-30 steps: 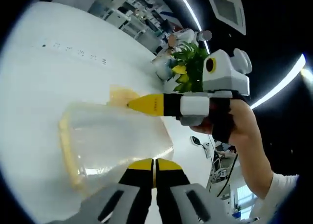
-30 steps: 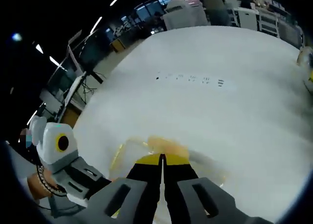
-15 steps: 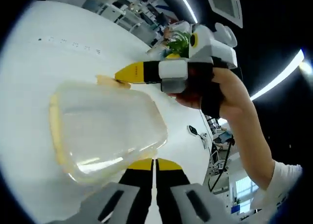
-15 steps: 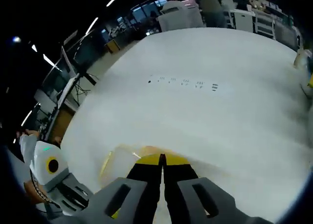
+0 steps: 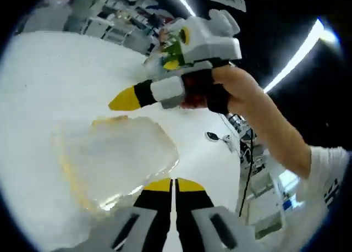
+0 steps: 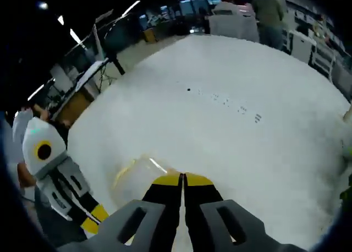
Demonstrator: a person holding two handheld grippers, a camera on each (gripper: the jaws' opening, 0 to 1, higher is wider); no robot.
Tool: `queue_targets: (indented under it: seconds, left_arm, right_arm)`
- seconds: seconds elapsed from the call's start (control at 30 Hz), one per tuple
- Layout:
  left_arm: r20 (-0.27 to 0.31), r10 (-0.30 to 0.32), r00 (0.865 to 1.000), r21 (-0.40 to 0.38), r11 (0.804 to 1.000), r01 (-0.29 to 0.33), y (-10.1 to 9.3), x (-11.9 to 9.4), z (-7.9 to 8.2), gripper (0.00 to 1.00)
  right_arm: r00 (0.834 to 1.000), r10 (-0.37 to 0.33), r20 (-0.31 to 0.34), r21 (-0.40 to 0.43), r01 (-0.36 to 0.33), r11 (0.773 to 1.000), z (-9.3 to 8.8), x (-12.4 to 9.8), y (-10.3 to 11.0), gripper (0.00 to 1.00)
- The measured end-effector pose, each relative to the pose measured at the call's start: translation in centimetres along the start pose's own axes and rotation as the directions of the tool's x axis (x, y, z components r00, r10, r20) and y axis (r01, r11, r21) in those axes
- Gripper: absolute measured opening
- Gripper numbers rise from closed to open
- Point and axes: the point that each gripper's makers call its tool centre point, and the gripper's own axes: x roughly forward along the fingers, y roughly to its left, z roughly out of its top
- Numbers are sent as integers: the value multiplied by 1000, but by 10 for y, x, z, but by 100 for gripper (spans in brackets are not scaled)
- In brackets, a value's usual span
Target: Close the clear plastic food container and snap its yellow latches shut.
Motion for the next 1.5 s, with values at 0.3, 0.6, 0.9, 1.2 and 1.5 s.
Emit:
queue_targets:
  seconds: [0.3,0.6,0.9,1.2,1.5]
  left_arm:
    - [-40,13,999,377,926,3,-17,-1,3,18]
    - [-196,154,968,601,799,-5,2,18,-23,19]
    - [-211,258,943,770,638,-2,16,26,-21,21]
    - [-208,271,940,778,628,-9,19,26,-22,21]
    - [-208,301,931,837,547,10,18,29,-25,21]
  right_arm:
    - [951,35,-307,-437,-173,883,-11,1,18,30]
    - [844,-21,-536,-535,-321,782,-55,7,19,38]
    - [817,6,-577,-516,-370,773,-52,8,26,36]
    - [785,15,-620,-491,-402,773,-50,14,24,34]
    - [769,14,-639,-470,-404,785,-49,19,21,34]
